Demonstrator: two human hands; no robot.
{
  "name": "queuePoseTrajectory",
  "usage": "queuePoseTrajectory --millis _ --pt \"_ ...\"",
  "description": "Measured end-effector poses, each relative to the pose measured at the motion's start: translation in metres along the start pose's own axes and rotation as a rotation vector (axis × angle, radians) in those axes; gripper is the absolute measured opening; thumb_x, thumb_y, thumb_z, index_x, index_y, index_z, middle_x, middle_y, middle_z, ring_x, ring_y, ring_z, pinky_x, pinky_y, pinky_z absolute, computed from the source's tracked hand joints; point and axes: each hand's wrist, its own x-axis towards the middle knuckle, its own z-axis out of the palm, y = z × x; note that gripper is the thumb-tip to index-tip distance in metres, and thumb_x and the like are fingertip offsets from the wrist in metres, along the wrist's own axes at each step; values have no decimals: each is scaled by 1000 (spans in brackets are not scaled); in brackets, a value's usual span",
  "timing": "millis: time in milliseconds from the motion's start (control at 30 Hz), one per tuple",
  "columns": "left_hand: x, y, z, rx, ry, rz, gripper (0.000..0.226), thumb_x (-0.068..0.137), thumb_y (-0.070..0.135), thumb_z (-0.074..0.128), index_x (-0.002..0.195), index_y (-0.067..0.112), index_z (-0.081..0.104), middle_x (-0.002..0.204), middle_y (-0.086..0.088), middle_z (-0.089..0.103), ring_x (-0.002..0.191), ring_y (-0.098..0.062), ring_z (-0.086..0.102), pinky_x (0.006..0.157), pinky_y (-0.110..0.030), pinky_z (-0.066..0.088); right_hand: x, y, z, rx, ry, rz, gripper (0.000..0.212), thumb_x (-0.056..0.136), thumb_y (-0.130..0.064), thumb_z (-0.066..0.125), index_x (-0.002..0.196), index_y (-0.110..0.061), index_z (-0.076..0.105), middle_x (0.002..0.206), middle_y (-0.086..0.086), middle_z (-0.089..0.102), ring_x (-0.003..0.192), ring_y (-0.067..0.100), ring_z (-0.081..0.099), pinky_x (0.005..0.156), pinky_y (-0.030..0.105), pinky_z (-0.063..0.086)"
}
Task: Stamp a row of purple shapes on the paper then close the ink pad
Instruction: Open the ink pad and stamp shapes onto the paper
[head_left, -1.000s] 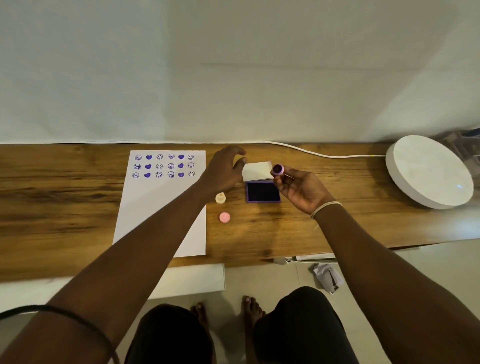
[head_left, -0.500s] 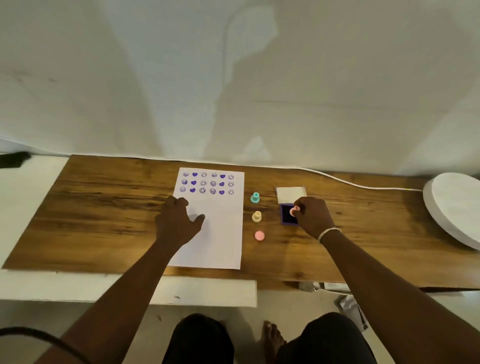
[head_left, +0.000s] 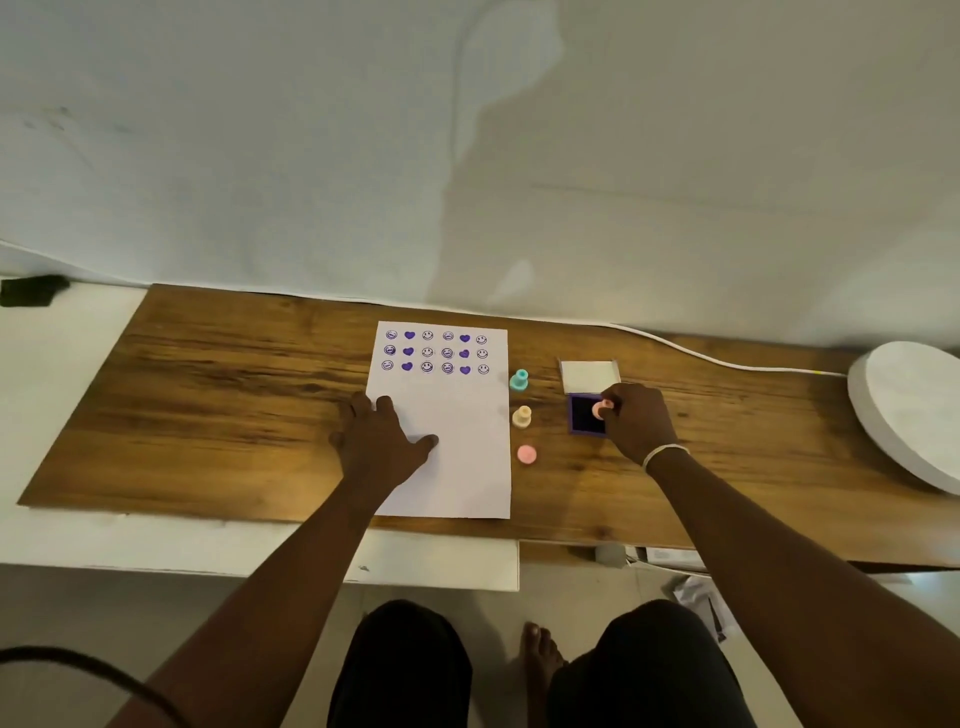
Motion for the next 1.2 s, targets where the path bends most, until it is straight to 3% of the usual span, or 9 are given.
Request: queuePoseTrajectory --millis 267,500,767,867,934,1001,1101,1134,1201 --pt "2 2 4 -51 41 13 85 66 72 66 126 15 46 132 -13 43 128 -34 39 96 -52 42 1 -2 3 -53 17 15 12 84 -9 63 87 -1 72 92 22 71 87 40 63 71 33 46" --pt "2 -10 -5 -158 35 48 83 68 67 69 130 16 44 133 -8 48 126 -28 45 98 -49 43 2 -4 11 -109 28 52 13 83 -6 64 93 -4 72 98 21 71 92 39 63 70 26 38" --pt "-5 -11 -12 -115 24 85 79 71 61 72 130 15 48 135 -8 46 129 -26 42 100 -47 41 3 -4 8 -104 -6 64 16 82 -10 65 95 -6 74 101 19 71 94 37 63 73 27 40" --pt "-9 -9 -10 -63 29 99 74 73 61 69 128 15 51 138 -8 42 132 -28 37 101 -47 41 6 -13 -9 -91 19 -17 20 83 -12 67 100 -5 75 107 17 72 99 33 64 84 28 45" --pt "-9 -11 -6 -42 32 115 71 74 62 66 127 16 53 138 -8 41 133 -29 35 101 -47 41 5 -37 -22 206 184 9 21 84 -16 71 103 -7 74 101 10 74 96 25 67 85 17 45" --pt "-9 -13 -4 -67 57 120 66 76 62 64 124 17 56 136 -6 44 132 -30 37 101 -47 41 3 -71 -27 744 159 112 21 87 -15 69 106 -6 72 92 3 73 90 15 67 81 9 48" --pt "-6 -16 -3 -124 91 115 63 78 62 61 124 19 55 133 -5 49 128 -29 43 99 -49 43 0 -121 -16 1626 -288 377 15 92 -3 57 94 1 71 86 9 74 78 15 72 78 20 58" --pt "-5 -18 -3 -138 91 114 64 78 62 61 125 19 53 133 -5 49 127 -29 44 99 -50 43 -1 -135 -11 1763 -396 453 15 92 -2 56 92 3 70 85 12 74 76 17 72 75 22 59" --pt "-1 -23 -5 -170 86 106 70 77 64 61 130 20 49 134 -3 50 126 -26 47 101 -49 42 -1 -161 2 1805 -539 493 15 93 -2 55 100 6 66 91 16 71 80 20 70 76 24 60"
